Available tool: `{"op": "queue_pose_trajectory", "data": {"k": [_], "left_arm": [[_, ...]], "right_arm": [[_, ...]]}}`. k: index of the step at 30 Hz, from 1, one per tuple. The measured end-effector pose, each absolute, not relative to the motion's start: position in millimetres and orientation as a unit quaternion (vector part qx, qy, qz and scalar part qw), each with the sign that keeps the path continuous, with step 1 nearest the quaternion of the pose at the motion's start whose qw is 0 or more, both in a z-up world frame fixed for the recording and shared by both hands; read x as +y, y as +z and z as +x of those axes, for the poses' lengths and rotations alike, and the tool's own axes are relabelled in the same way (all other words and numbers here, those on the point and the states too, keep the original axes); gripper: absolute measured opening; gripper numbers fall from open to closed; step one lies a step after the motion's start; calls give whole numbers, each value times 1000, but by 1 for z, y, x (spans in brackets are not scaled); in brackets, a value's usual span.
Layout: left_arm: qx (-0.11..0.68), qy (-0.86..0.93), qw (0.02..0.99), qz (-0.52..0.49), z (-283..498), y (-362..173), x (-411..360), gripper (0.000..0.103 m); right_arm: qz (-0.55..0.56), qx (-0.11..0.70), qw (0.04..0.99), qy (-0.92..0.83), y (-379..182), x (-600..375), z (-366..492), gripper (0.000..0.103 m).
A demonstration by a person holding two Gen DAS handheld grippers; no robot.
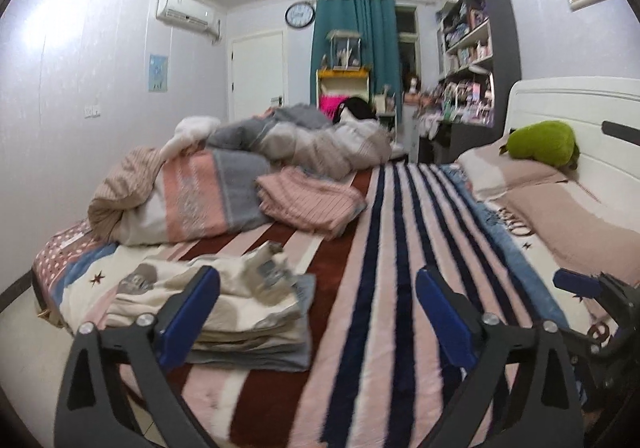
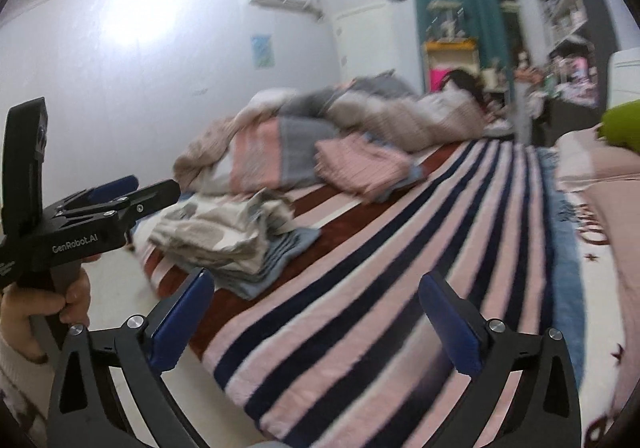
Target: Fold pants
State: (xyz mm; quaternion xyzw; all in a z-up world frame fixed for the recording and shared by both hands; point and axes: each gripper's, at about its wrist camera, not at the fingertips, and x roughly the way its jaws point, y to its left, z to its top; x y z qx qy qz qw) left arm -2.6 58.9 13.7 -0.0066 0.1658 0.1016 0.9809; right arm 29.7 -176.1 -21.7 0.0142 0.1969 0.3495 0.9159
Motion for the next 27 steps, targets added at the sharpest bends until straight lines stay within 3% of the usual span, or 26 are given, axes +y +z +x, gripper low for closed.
{"op": "queue_pose_trajectory", "data": {"k": [8,27], "left_arm": [[144,79,986,-10,-7,16,37,100],[139,70,988,-12,-9,15,38,100]], "right_arm": [[12,131,948,290,-17,-202,-3,102],[1,113,960,255,-19,-206,-10,102]]}}
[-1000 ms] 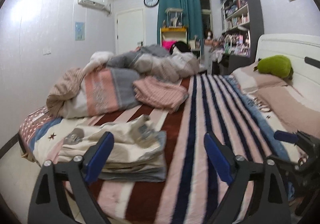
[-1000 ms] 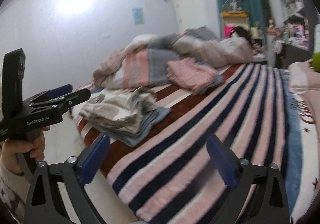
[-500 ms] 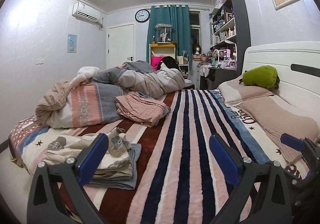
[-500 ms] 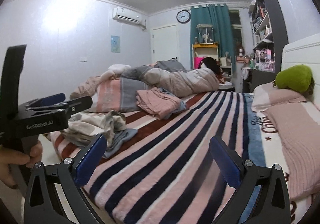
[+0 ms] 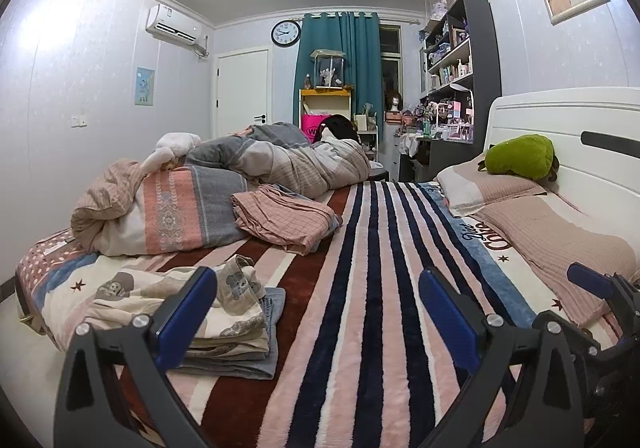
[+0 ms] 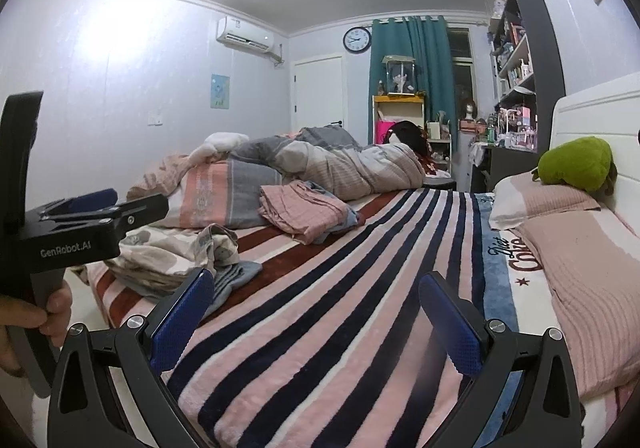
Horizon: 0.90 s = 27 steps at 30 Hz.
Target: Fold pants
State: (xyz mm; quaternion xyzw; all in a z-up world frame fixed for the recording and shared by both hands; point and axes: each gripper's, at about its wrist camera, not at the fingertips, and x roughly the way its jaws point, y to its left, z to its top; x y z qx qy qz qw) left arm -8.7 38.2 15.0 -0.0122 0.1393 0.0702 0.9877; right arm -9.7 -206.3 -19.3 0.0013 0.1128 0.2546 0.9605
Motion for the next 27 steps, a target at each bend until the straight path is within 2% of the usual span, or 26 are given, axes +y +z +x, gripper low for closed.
{"op": "queue_pose_trajectory", "data": {"k": [27], "left_arm": [[139,69,988,-13,-12,14,43,101]], "right_arm": [[6,115,960,257,-20,-207,-8,102]]}}
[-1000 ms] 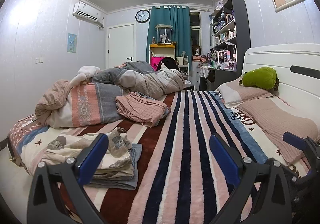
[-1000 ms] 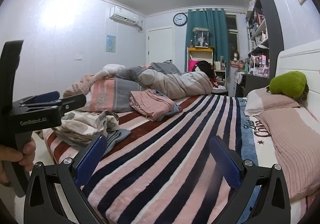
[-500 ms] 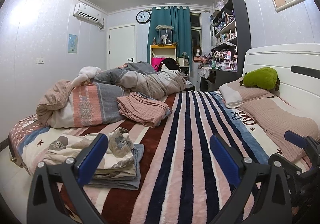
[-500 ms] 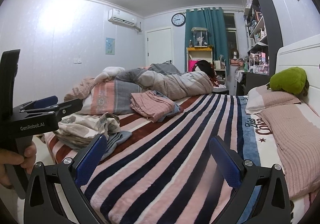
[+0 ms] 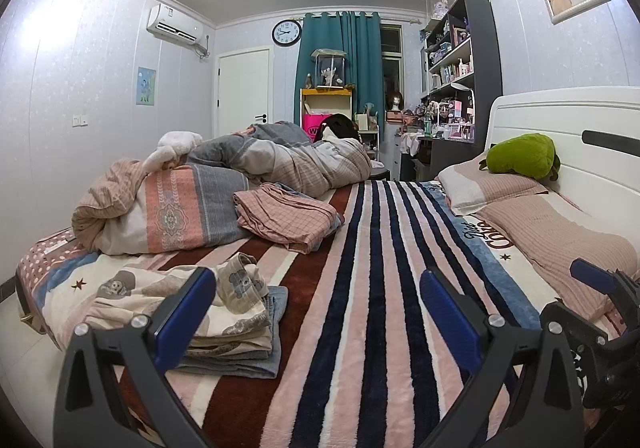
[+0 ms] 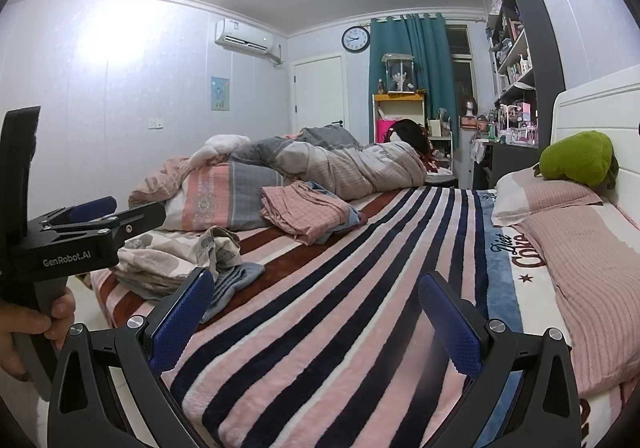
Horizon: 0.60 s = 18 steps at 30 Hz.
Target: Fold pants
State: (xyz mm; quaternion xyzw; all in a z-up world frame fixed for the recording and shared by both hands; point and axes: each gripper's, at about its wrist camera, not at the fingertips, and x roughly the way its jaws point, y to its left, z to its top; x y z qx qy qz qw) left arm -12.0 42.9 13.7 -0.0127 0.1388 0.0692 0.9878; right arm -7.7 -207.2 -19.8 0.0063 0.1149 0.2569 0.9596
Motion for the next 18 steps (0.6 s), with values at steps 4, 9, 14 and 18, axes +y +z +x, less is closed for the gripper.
{"op": "queue_pose_trajectory", "data": {"k": [4,9,14,18], "left_arm": [[139,68,988,-13,-14,12,47,101],[139,68,988,-13,-14,11,47,101],[139,67,988,-13,-14,11,48,101],[138,67,988,-12,-14,11,48,101]], "right_arm": [[7,115,959,257,-20,-207,-8,102],[9,115,959,258,-20,-207,-8,102],[11,116,959,258,-20,-207,-7,102],[11,116,959,258,-20,-207,-6,102]]}}
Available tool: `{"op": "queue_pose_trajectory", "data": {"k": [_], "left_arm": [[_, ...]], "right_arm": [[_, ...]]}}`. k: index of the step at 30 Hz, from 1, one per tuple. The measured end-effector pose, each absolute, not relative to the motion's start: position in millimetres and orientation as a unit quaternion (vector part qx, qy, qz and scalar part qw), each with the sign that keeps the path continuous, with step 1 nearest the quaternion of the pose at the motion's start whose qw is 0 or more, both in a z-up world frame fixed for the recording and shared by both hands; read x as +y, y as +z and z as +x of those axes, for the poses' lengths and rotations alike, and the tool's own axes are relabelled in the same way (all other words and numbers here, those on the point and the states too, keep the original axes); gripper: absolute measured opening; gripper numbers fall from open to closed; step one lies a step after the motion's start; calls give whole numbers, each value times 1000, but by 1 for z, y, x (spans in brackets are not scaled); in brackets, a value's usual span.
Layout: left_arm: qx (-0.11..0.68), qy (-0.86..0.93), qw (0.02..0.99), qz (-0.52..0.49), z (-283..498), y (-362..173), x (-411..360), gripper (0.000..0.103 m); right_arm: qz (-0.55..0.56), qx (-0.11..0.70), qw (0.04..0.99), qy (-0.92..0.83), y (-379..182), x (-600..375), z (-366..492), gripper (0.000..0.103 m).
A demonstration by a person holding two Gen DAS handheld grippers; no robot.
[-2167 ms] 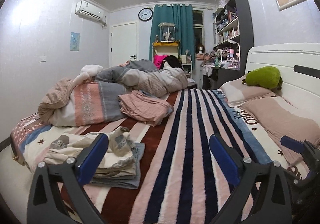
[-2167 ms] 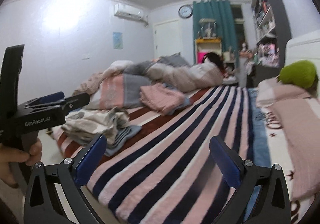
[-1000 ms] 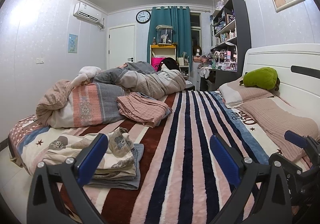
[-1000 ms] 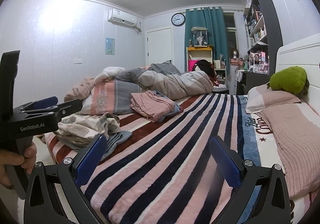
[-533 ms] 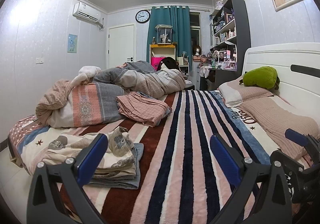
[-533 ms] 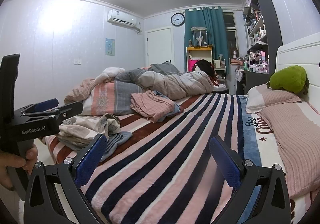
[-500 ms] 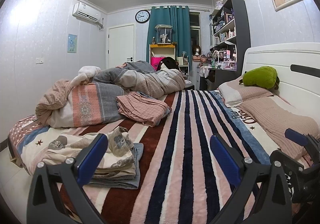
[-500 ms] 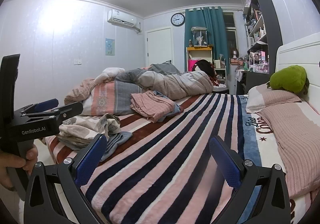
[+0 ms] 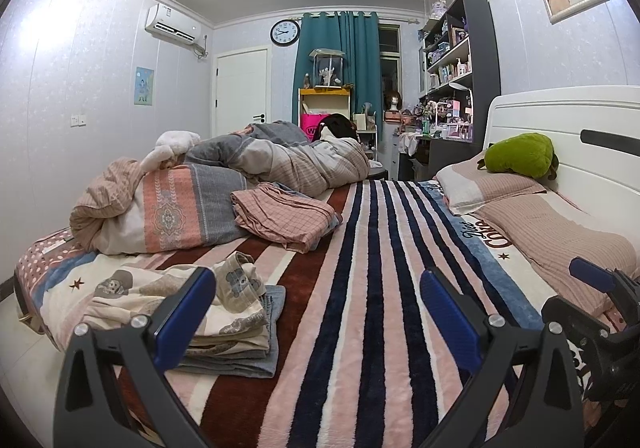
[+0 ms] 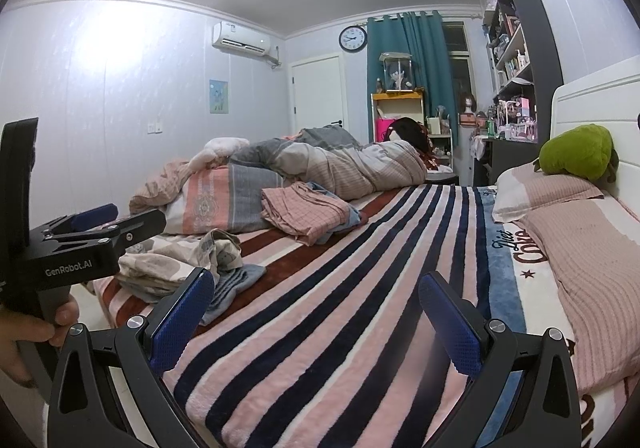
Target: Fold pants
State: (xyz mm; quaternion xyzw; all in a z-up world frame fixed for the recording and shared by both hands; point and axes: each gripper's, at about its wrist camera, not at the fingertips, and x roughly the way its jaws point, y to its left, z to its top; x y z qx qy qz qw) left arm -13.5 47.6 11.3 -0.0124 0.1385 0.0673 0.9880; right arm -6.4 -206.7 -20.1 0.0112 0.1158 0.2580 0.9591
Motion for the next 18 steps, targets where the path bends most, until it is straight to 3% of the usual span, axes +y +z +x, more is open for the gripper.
{"op": "queue_pose_trajectory", "data": {"k": [18], "left_arm": [[140,63,988,-15,-13,9,46,101]], "right_arm": [[13,117,960,255,-20,-207,-6,102]]}}
